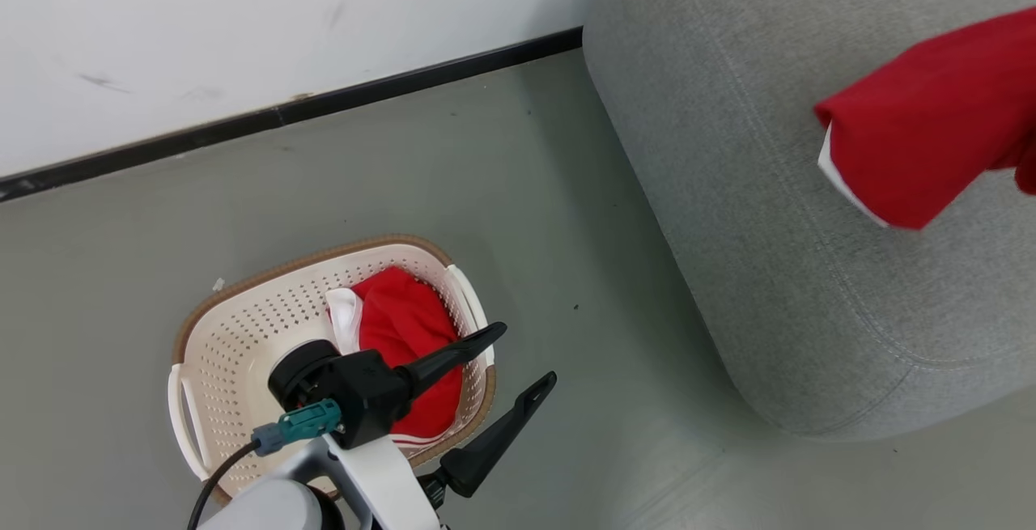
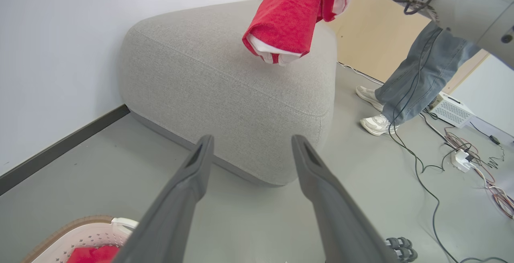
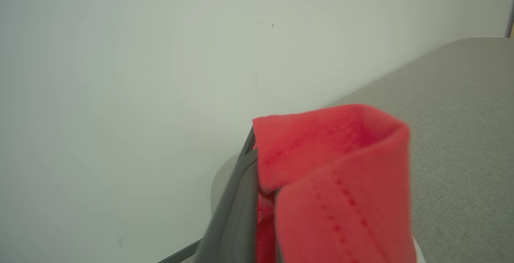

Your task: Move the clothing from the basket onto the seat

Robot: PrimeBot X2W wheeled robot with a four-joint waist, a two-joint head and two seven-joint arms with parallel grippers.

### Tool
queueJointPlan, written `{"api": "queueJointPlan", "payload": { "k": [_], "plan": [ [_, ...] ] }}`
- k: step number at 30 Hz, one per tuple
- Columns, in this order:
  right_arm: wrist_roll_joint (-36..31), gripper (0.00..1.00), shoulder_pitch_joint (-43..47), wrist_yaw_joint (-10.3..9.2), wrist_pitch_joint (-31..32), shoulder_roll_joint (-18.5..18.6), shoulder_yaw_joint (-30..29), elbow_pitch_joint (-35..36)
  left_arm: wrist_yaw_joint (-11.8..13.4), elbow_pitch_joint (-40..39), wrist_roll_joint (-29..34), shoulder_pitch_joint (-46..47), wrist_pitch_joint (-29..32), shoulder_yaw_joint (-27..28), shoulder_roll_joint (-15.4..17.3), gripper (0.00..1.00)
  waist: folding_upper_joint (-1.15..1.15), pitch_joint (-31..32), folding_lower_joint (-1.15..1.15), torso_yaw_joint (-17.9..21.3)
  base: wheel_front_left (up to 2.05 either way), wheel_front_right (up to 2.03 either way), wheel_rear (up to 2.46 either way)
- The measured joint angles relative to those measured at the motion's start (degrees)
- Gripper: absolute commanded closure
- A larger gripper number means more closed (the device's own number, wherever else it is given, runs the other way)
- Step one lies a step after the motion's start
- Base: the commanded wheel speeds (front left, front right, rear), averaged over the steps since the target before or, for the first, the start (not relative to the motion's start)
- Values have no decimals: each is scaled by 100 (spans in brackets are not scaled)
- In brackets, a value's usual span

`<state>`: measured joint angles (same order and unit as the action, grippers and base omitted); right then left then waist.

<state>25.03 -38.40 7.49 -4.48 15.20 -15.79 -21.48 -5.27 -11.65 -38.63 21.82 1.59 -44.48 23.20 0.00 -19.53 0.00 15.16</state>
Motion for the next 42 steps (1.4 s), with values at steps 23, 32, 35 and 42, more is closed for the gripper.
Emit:
{"api": "queueJointPlan", "payload": {
  "k": [23,32,35,42],
  "plan": [
    [42,100,-1126,0,152,-175,-1537,-816,-1,-346,0,8,191,144,311,0,0,-671,0,-306,0,0,0],
    [0,100,-1735,0,382,-23,-1889,-1056,-7,-410,0,14,197,163,394,0,0,-903,0,-356,0,0,0],
    [0,100,-1916,0,381,3,-2034,-1031,-18,-437,0,26,197,220,414,0,0,-964,0,-373,0,0,0],
    [-107,100,-1963,0,337,135,-2206,-1172,-18,-467,-8,43,196,272,482,0,0,-1118,0,-415,0,0,0]
  ]
}}
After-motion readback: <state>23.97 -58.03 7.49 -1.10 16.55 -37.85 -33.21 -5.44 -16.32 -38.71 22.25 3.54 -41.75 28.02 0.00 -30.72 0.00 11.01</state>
